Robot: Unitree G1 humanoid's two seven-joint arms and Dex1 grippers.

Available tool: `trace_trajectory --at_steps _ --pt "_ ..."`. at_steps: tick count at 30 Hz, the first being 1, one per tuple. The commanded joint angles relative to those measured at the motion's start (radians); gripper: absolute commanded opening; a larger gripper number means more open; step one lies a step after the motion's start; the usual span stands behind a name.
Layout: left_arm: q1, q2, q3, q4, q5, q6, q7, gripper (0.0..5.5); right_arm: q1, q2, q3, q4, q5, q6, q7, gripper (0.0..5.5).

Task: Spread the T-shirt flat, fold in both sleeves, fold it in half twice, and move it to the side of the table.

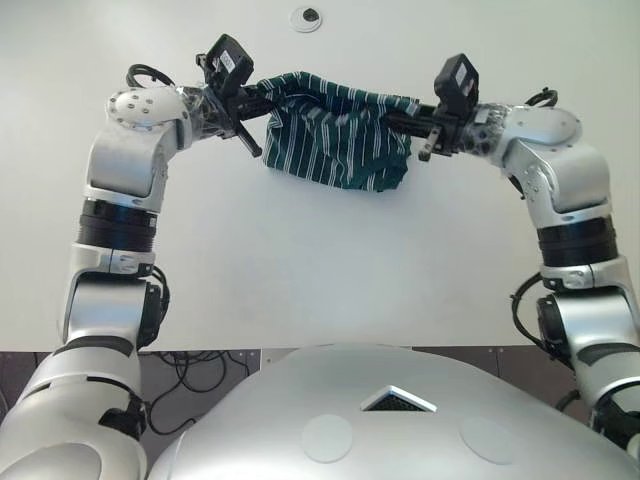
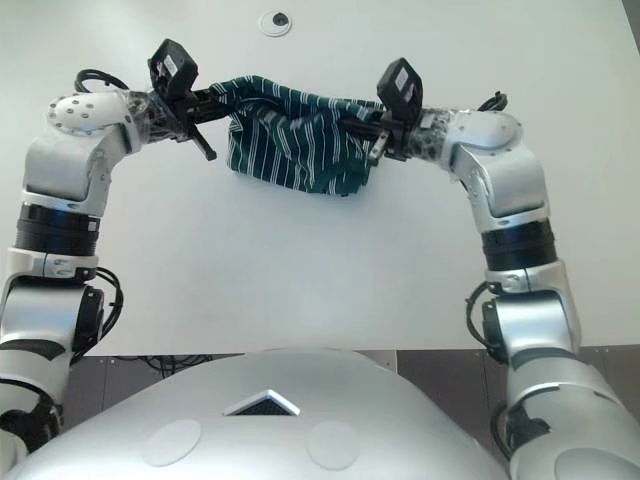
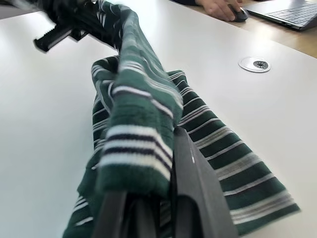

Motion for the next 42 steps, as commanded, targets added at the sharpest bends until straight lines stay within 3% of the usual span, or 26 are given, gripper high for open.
trace_trajectory --at_steps 1,6,11,14,17,21,24,28,34,39,42 --pt "-0.083 -0.054 -0.003 0.127 0.047 0.004 0.041 0.42 -0.076 0.058 -0.019 0.142 -0.037 0.013 -0.054 0.03" --pt "-0.156 -0.141 0.029 0.289 0.071 -0.049 0.113 1.12 -0.124 0.091 -0.035 0.281 -0.086 -0.012 -0.110 1.09" --pt "-0.197 -0.156 0.088 0.458 0.151 -0.168 0.340 1.12 -0.205 0.121 -0.148 0.443 -0.133 -0.129 -0.339 1.14" --pt "-0.183 -0.151 0.138 0.449 0.160 -0.243 0.418 1.12 -0.210 0.140 -0.175 0.415 -0.147 -0.227 -0.389 1.14" --pt "-0.124 -0.163 0.142 0.336 0.133 -0.313 0.359 1.12 -0.164 0.189 -0.132 0.271 -0.108 -0.264 -0.303 0.95" --pt "-0.022 -0.177 0.082 0.172 0.116 -0.282 0.235 0.50 -0.082 0.257 0.008 0.127 -0.068 -0.198 -0.119 0.23" --pt "0.036 -0.153 0.055 0.101 0.123 -0.222 0.182 0.07 -0.073 0.293 0.082 0.135 -0.081 -0.141 -0.057 0.00" --pt "0.086 -0.100 -0.015 0.051 0.190 -0.165 0.131 0.03 -0.112 0.331 0.118 0.270 -0.163 -0.118 -0.126 0.00" --pt "0.142 -0.042 -0.131 0.032 0.299 -0.133 0.070 0.03 -0.230 0.358 -0.026 0.587 -0.199 -0.176 -0.343 0.00" --pt "0.151 -0.042 -0.149 0.058 0.335 -0.159 0.080 0.03 -0.296 0.354 -0.157 0.750 -0.150 -0.155 -0.400 0.00" --pt "0.136 -0.051 -0.130 0.073 0.332 -0.169 0.093 0.03 -0.300 0.359 -0.160 0.734 -0.172 -0.244 -0.402 0.00"
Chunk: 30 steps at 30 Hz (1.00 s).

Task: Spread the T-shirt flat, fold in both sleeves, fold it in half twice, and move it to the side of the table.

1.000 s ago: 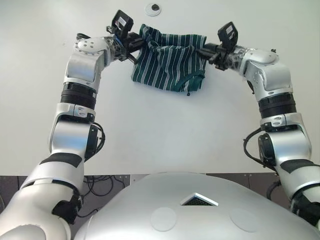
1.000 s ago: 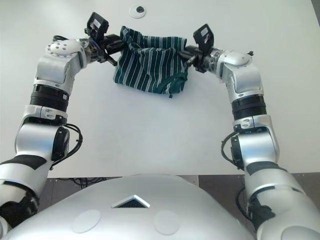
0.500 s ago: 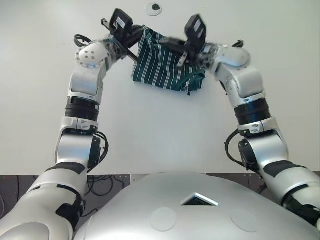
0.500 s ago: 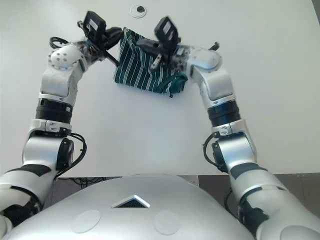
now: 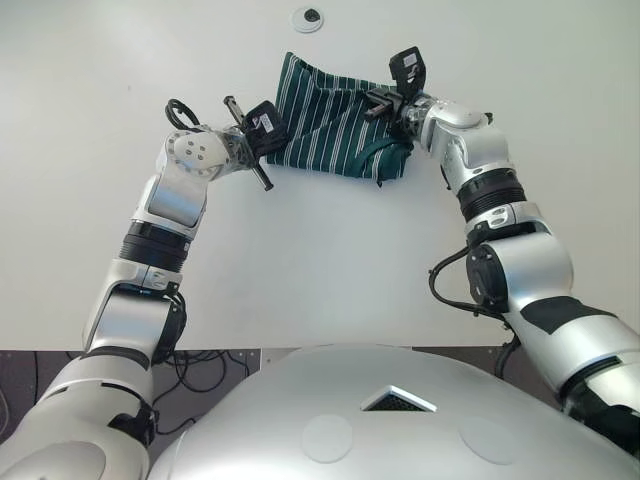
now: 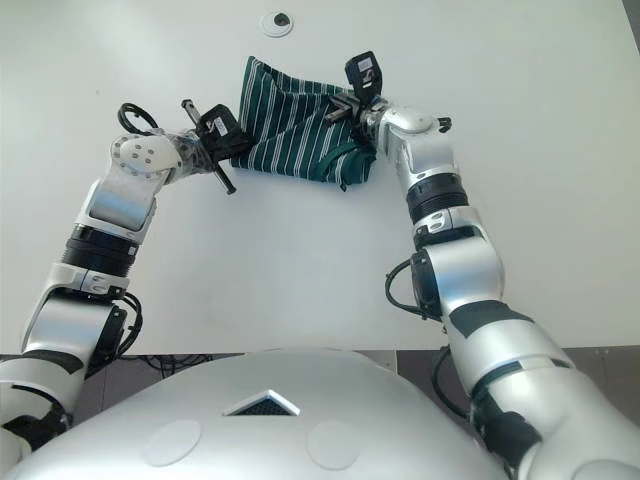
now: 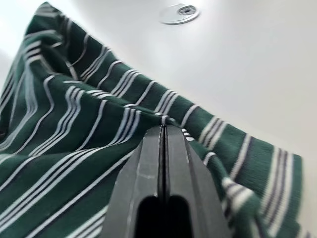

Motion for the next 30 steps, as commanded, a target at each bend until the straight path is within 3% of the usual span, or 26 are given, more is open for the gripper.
trace_trajectory --at_steps 1,8,10,14,18,21,26,30 --pt "0.016 -0.002 -0.001 0.048 0.015 0.015 0.003 0.03 -0.012 0.030 -0.013 -0.061 -0.002 -0.101 0.020 0.00" --pt "-0.003 -0.029 0.038 0.050 -0.003 0.009 0.033 0.03 0.049 0.081 0.087 -0.213 -0.031 -0.134 0.186 0.00" --pt "-0.013 -0.038 0.067 0.045 -0.020 0.004 0.054 0.03 0.043 0.070 0.120 -0.146 -0.085 -0.094 0.155 0.00" --pt "-0.036 -0.046 0.170 0.014 -0.072 0.007 0.107 0.03 -0.001 0.013 0.072 0.070 -0.136 -0.012 -0.019 0.00" --pt "-0.047 -0.048 0.253 -0.022 -0.104 0.018 0.167 0.03 0.035 -0.062 0.057 0.137 -0.169 -0.023 -0.054 0.00" --pt "-0.042 -0.044 0.283 -0.054 -0.118 0.034 0.185 0.03 0.086 -0.165 -0.003 0.156 -0.149 -0.034 -0.104 0.00" --pt "0.033 -0.034 0.320 -0.118 -0.131 0.058 0.214 0.03 0.207 -0.395 -0.220 0.184 -0.068 -0.059 -0.319 0.00" --pt "0.086 -0.046 0.351 -0.164 -0.146 0.088 0.248 0.03 0.241 -0.408 -0.288 0.062 -0.056 -0.177 -0.435 0.00"
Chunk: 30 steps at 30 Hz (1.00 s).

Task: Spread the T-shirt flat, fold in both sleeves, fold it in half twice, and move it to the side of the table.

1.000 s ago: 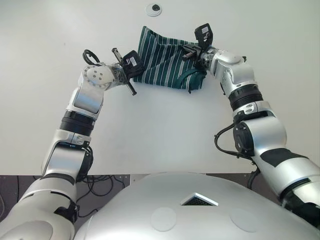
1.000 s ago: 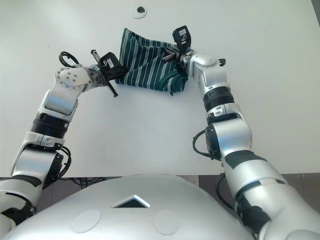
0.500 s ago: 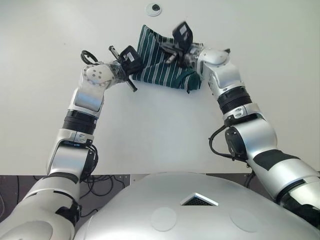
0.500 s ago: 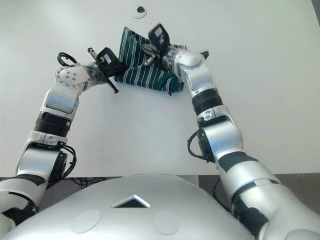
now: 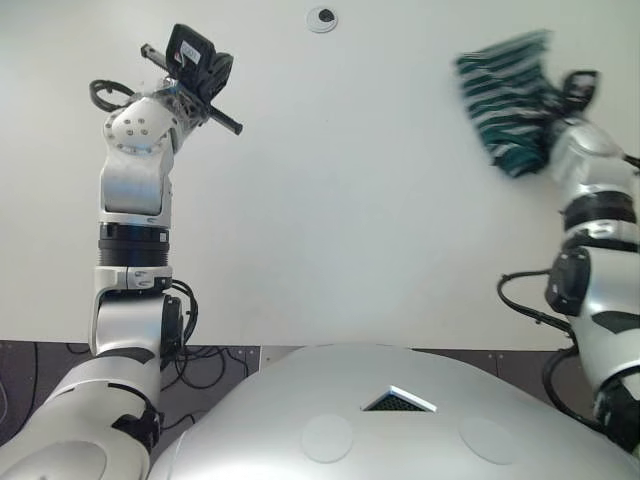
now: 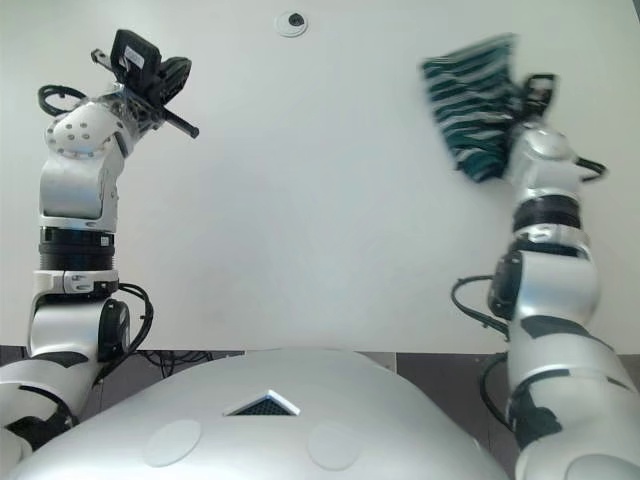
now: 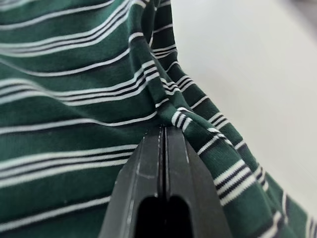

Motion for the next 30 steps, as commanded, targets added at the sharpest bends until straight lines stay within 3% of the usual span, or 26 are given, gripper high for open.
trace_trajectory --at_steps 1,5,11,16,30 --pt "0.028 -0.009 0.023 -0.038 -0.005 0.030 0.039 0.03 0.055 0.070 -0.017 -0.131 0.006 -0.093 -0.055 0.00" --pt "0.064 -0.042 0.064 -0.025 0.015 0.010 0.161 0.03 0.086 0.188 0.029 -0.467 0.000 -0.220 -0.071 0.00" --pt "0.157 -0.165 0.202 -0.072 0.027 -0.139 0.468 0.03 0.218 0.355 0.072 -0.843 0.070 -0.093 -0.072 0.00" --pt "0.250 -0.282 0.196 -0.135 -0.002 -0.258 0.528 0.03 0.235 0.376 0.069 -0.862 0.059 -0.048 -0.076 0.00" --pt "0.105 -0.361 0.183 0.039 -0.013 -0.347 0.587 0.03 0.153 0.369 0.081 -0.726 0.012 -0.115 -0.063 0.00"
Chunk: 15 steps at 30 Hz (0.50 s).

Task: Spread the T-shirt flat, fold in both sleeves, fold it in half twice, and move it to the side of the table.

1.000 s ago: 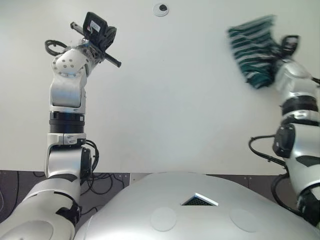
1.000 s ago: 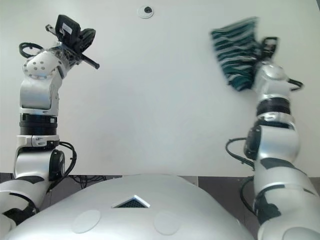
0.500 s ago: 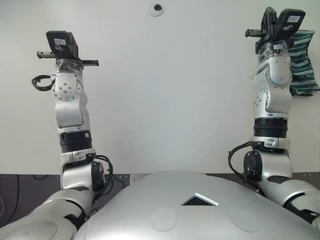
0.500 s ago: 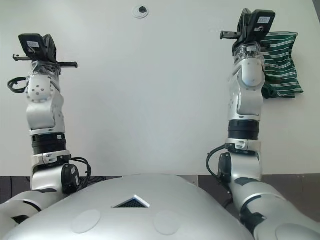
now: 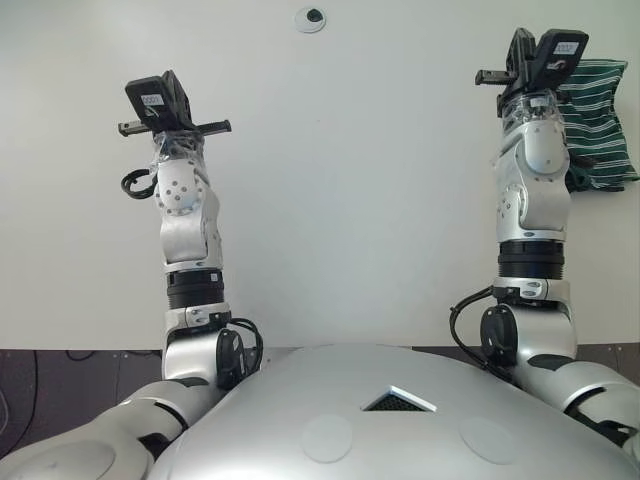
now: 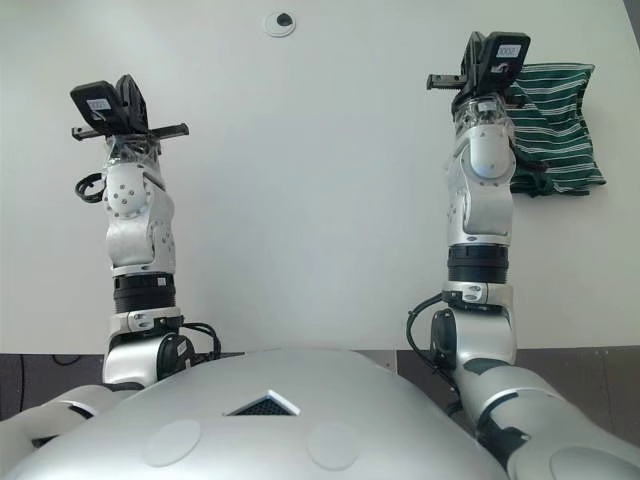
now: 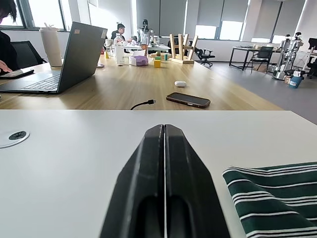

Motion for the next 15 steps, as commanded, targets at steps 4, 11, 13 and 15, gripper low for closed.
trace_trajectory --at_steps 4,11,13,15 --pt "-0.043 0.010 -0.004 0.109 0.010 -0.076 0.006 0.03 -0.095 0.008 0.000 0.113 -0.025 -0.074 0.011 0.00" --pt "-0.067 0.007 -0.015 0.154 0.014 -0.112 0.011 0.03 -0.082 0.006 -0.004 0.144 -0.026 -0.111 0.016 0.00" --pt "-0.067 0.008 -0.020 0.157 0.016 -0.111 0.008 0.03 -0.075 0.004 -0.009 0.146 -0.026 -0.115 0.015 0.00" --pt "-0.065 0.010 -0.026 0.154 0.018 -0.109 0.004 0.03 -0.063 0.003 -0.011 0.143 -0.028 -0.116 0.014 0.00"
